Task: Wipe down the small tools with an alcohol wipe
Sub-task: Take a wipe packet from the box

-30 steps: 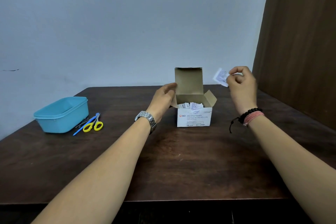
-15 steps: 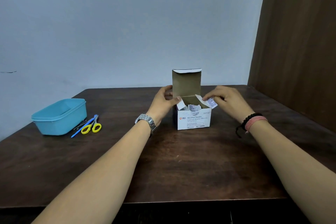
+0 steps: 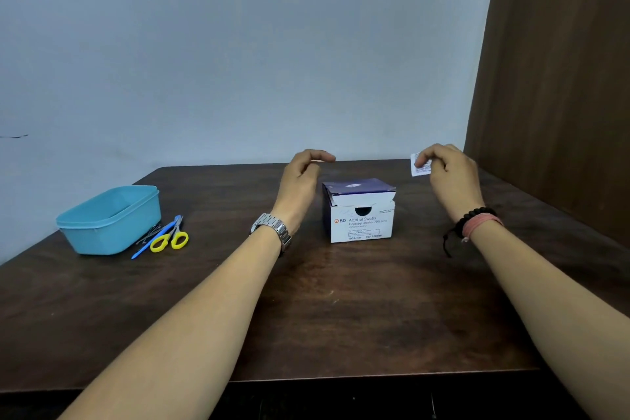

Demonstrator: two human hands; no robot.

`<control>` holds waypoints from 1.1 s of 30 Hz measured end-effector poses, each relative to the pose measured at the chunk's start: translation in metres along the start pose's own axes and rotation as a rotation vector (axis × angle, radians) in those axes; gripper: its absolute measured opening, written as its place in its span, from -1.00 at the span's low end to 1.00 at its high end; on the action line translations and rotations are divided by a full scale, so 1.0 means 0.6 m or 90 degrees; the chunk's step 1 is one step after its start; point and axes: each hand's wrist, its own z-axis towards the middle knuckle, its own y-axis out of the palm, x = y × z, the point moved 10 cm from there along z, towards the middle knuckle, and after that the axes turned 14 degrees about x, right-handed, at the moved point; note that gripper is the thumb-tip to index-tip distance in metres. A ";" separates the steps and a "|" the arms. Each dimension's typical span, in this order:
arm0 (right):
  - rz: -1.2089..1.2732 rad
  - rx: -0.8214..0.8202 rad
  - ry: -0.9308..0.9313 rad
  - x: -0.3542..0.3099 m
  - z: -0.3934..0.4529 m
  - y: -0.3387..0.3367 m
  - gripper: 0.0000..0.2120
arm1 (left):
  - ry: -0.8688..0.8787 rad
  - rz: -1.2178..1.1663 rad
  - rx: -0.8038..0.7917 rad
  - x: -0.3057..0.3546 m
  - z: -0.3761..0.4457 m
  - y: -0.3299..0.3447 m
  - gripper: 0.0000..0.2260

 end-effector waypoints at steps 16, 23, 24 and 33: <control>0.249 -0.175 -0.075 -0.116 -0.067 0.044 -0.83 | 0.188 0.148 -0.187 0.025 -0.040 0.062 -0.82; 0.210 -0.421 -0.004 -0.069 -0.092 0.105 -0.35 | 0.141 0.119 -0.162 0.000 -0.021 0.051 -0.95; 0.170 -0.487 -0.011 -0.059 -0.108 0.117 -0.26 | 0.137 0.109 -0.163 -0.001 -0.020 0.050 -0.96; 0.019 -0.412 -0.010 -0.032 -0.092 0.106 -0.62 | 0.128 0.081 -0.070 0.000 -0.005 0.025 -0.84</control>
